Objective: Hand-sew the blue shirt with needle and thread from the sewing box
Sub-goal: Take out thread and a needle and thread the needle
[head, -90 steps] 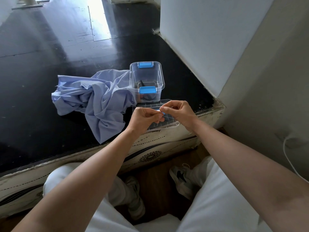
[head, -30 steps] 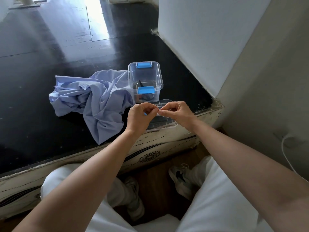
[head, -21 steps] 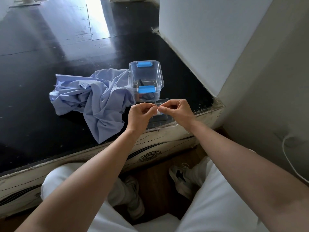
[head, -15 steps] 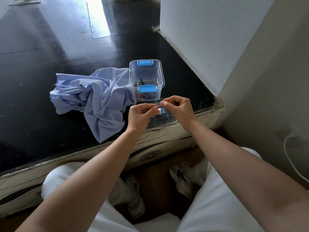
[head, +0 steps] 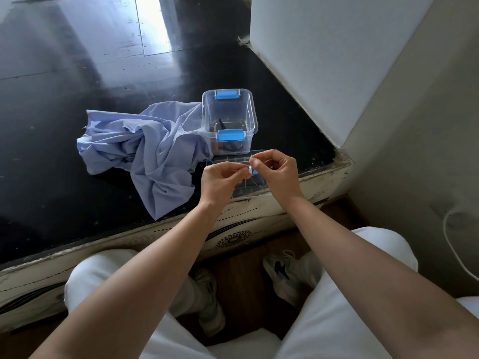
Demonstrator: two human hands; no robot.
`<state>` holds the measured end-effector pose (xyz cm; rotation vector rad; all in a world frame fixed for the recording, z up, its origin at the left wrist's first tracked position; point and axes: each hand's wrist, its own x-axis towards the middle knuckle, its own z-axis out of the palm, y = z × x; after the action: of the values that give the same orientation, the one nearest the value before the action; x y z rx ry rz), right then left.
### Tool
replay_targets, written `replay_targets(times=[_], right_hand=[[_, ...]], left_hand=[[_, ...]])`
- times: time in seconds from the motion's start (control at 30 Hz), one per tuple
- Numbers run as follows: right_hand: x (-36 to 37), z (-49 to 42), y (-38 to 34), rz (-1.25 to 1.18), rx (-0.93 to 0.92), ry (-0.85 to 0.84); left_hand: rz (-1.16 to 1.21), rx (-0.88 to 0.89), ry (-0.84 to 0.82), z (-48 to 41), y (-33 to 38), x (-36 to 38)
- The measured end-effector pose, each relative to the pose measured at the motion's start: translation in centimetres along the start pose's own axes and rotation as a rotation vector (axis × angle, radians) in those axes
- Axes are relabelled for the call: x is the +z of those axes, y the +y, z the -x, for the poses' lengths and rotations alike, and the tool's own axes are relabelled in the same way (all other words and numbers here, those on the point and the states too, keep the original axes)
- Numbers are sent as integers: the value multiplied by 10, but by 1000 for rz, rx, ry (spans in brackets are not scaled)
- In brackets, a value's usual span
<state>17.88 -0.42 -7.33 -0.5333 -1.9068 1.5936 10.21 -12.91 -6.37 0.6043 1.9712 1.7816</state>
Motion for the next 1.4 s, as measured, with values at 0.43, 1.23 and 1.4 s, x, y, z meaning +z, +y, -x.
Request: replay_targets(times=[0.43, 1.23, 1.4], right_hand=[[-3, -1, 4, 68, -34, -33], [-5, -3, 6, 85, -65, -44], [-5, -3, 6, 100, -68, -52]], left_hand=[[2, -12, 10, 1, 0, 1], [47, -13, -6, 1, -3, 2], [46, -11, -6, 2, -2, 3]])
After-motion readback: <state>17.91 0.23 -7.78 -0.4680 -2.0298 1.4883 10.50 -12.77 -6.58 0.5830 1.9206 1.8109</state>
